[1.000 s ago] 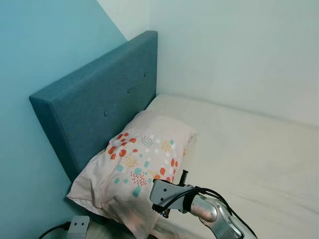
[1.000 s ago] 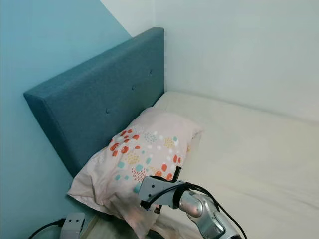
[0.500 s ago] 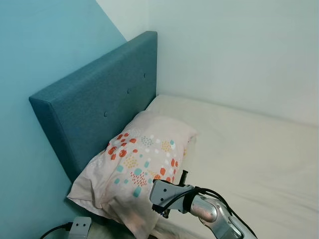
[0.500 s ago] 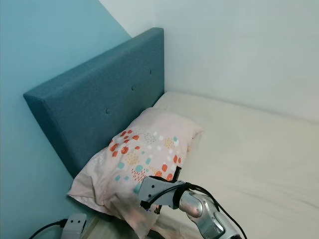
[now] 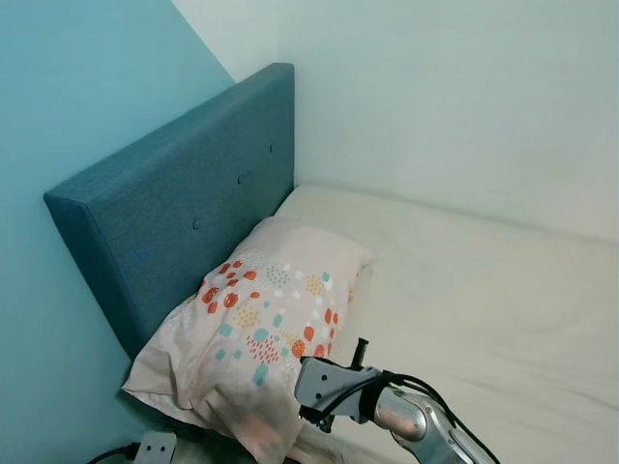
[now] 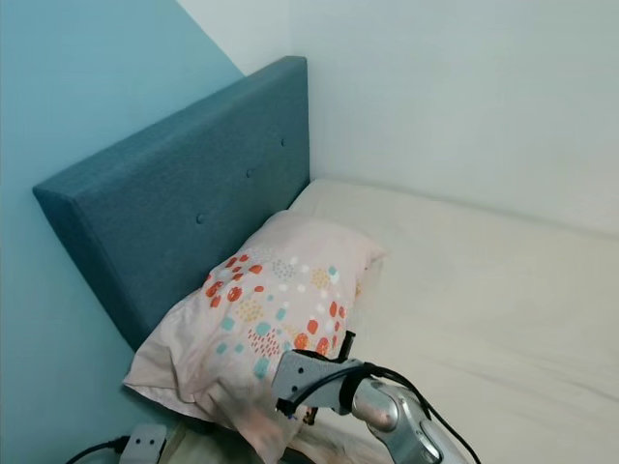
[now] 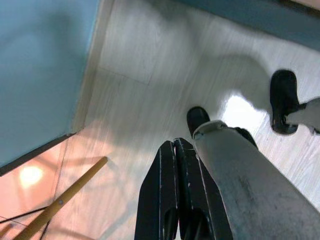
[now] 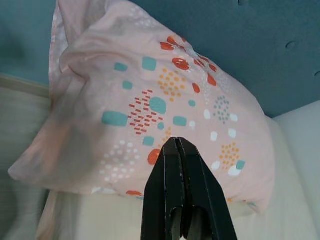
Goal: Clean up the room
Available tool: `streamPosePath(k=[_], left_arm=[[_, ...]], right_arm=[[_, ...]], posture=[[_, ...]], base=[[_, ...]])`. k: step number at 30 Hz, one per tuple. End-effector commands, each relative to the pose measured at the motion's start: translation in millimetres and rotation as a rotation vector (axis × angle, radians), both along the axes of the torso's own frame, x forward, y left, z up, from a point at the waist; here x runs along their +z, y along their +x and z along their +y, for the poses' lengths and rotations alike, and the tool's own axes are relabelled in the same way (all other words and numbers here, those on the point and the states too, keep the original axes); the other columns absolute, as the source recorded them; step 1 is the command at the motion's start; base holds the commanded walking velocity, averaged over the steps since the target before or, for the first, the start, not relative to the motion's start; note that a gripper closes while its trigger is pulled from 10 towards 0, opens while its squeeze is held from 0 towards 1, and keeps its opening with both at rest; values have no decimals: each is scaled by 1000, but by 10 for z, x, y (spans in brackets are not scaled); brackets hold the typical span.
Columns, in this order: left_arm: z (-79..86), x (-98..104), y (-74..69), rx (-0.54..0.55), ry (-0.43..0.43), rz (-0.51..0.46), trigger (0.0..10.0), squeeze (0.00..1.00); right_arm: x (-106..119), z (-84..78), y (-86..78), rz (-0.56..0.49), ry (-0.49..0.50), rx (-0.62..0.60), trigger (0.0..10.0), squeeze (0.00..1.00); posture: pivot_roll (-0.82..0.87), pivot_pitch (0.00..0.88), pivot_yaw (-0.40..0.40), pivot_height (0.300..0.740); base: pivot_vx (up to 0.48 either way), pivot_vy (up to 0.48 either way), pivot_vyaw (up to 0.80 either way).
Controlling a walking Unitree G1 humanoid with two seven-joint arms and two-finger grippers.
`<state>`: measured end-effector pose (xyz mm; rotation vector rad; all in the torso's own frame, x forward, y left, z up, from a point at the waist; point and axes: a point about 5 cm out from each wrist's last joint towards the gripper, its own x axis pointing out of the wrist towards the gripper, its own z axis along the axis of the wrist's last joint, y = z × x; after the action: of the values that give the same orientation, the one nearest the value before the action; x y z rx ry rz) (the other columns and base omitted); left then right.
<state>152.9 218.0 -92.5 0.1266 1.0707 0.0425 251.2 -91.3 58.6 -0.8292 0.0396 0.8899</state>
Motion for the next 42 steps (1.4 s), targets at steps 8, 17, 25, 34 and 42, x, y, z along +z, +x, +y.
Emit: streamPosePath(k=[8, 17, 25, 34, 42], left_arm=[[-43, -33, -63, -31, -6, 27, 10000, 0], [-21, -40, -94, -26, -3, 30, 10000, 0], [-29, -48, -113, -39, -1, 37, 10000, 0], [-24, -39, -92, -21, -5, 27, 10000, 0], [45, -26, -94, -24, 11, 30, 10000, 0]], right_arm=[[24, 7, -28, -12, 12, 2, 10000, 0], [22, 10, -31, -7, 15, 6, 10000, 0], [21, -3, -44, -7, 13, 4, 10000, 0], [33, -5, -46, -9, 15, 4, 10000, 0], [35, 19, -42, -10, 17, 3, 10000, 0]], posture=[[-184, 14, -10, 740], [-188, 18, -7, 740], [-195, 17, -12, 740], [-181, 25, -15, 740], [-170, 21, -10, 740]], base=[[0, 0, 0], [0, 0, 0], [0, 0, 0], [0, 0, 0], [0, 0, 0]])
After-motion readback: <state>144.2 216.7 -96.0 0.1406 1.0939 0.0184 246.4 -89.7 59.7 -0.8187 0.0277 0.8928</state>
